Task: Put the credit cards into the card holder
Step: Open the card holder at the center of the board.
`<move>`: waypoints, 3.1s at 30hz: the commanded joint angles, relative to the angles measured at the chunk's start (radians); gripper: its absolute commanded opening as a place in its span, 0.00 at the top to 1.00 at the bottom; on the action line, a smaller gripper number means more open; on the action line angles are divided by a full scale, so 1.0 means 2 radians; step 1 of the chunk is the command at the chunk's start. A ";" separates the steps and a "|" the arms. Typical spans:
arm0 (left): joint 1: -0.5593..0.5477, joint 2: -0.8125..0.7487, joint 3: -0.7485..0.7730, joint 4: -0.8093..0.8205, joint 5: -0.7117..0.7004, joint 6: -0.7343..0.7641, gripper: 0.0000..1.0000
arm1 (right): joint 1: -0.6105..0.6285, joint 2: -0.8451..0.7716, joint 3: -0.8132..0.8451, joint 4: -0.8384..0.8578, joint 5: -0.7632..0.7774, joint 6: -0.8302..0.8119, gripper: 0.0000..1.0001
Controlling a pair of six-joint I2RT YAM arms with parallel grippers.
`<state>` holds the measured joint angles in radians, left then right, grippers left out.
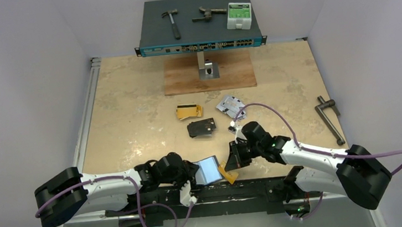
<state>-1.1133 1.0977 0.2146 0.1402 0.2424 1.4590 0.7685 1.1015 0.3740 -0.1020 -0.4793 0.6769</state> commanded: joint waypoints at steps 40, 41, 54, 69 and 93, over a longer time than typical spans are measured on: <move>-0.002 -0.010 -0.015 0.029 0.011 0.002 0.00 | 0.038 0.116 0.047 0.205 -0.106 0.061 1.00; -0.002 -0.010 -0.015 0.029 0.011 0.001 0.00 | 0.040 0.120 0.051 0.207 -0.108 0.062 1.00; -0.002 -0.014 -0.011 0.020 0.003 0.005 0.03 | 0.047 0.178 0.070 0.223 -0.121 0.065 1.00; 0.044 -0.028 0.061 -0.101 -0.078 -0.173 0.00 | 0.046 0.275 0.148 0.160 -0.076 0.012 1.00; 0.223 0.052 0.392 -0.487 0.088 -0.671 0.00 | 0.054 0.291 0.148 0.167 -0.038 0.017 1.00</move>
<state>-0.6769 1.1828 0.9024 -0.7109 0.2379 0.3931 0.8707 1.7134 0.6731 0.2394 -0.6216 0.7254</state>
